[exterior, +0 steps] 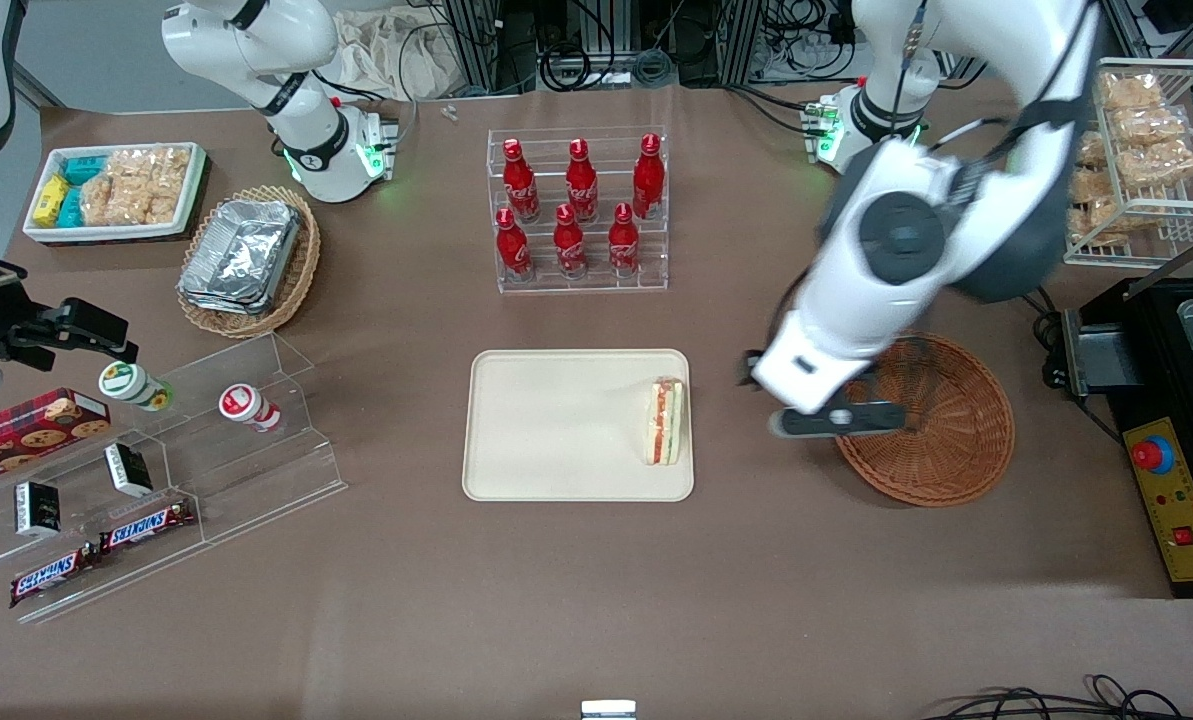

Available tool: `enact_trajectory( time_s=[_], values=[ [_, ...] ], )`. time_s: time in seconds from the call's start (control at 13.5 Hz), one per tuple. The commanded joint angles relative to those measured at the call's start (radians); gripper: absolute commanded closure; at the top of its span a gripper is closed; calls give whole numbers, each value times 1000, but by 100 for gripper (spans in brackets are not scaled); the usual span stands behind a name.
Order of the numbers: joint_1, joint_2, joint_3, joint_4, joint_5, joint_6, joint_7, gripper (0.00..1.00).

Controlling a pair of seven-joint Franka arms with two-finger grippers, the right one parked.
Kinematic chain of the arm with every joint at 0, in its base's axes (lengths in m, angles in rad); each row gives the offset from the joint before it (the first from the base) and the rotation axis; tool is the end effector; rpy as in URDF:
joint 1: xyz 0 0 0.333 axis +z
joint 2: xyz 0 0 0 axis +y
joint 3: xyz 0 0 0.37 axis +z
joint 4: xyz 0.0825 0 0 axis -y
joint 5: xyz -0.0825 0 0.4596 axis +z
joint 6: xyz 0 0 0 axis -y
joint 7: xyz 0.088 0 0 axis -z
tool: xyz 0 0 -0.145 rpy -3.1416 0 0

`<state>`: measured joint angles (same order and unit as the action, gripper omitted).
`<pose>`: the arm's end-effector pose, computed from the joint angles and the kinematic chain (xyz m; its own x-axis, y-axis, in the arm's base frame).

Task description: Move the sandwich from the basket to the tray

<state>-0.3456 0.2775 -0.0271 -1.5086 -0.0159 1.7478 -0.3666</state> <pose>0.6796 -0.2657 0.5005 0.9990 -0.0023 -0.0439 -0.0019 -1.0000 0.0077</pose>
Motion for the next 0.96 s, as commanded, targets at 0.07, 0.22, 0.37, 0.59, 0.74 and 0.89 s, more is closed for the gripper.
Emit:
enact_trajectory(
  time_s=[0.07, 0.22, 0.37, 0.59, 0.74, 0.89],
  values=[
    [-3, -138, 123, -24, -38, -178, 182, 0],
    [-1, -204, 174, -47, -38, -232, 242, 0],
    [123, -262, 120, -68, -39, -255, 261, 0],
    [247, -313, 8, -91, -21, -277, 262, 0],
    [298, -316, -28, -96, -21, -272, 264, 0],
    [303, -298, -48, -73, 0, -272, 256, 0]
  ],
)
